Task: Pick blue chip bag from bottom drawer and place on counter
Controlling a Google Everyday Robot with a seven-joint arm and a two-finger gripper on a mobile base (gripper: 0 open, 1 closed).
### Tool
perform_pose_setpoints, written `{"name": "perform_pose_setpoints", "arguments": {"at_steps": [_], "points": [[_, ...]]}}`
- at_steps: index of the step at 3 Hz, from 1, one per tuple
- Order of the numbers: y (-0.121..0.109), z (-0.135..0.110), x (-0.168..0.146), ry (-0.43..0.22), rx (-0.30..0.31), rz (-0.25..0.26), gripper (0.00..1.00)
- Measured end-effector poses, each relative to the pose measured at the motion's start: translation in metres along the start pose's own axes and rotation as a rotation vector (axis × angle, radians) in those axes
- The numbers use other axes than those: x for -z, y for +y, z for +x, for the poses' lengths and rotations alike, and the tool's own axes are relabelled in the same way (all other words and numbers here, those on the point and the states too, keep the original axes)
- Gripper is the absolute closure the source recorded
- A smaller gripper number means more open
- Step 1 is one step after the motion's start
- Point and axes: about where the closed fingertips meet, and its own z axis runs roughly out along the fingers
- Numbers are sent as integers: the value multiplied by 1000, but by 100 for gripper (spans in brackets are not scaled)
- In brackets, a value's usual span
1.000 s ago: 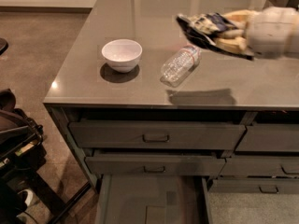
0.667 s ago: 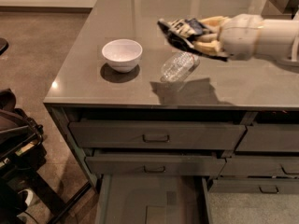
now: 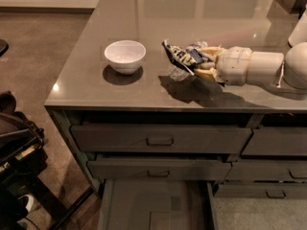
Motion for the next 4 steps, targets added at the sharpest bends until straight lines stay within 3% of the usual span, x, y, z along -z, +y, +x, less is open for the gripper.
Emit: {"name": "perform_pose_setpoints", "arguments": {"at_steps": [3, 4], "points": [[-2, -3, 1, 0, 0, 0, 14], [-2, -3, 1, 0, 0, 0, 0]]}}
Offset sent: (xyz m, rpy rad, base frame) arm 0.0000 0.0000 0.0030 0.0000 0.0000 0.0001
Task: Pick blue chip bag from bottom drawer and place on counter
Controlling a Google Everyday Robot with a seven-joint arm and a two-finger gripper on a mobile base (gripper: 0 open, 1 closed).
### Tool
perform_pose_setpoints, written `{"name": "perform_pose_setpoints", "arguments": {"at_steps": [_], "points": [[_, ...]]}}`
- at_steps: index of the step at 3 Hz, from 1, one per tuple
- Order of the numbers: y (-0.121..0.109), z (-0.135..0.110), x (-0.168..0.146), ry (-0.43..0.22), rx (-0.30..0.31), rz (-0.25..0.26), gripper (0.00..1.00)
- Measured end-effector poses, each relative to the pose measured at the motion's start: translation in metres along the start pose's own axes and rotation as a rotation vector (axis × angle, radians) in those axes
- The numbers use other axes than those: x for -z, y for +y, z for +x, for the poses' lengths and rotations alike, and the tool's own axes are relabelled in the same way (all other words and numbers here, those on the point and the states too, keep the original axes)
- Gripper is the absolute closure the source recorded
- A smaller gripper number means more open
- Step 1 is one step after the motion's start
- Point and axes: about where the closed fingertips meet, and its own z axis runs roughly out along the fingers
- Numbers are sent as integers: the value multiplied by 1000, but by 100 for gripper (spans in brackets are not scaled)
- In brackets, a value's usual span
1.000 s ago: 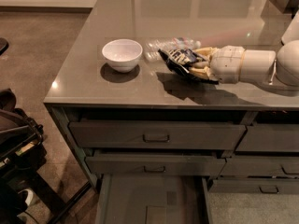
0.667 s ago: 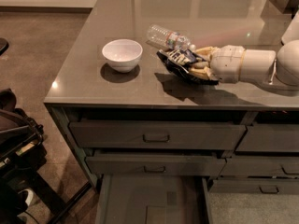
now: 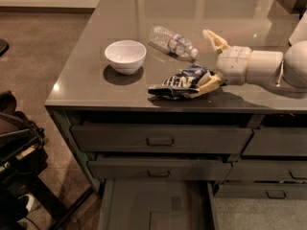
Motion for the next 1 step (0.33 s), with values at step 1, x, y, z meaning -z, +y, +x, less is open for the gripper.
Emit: {"name": "perform_pose_setpoints", "arguments": {"at_steps": [1], "points": [[0, 0, 0, 0, 0, 0, 0]]}}
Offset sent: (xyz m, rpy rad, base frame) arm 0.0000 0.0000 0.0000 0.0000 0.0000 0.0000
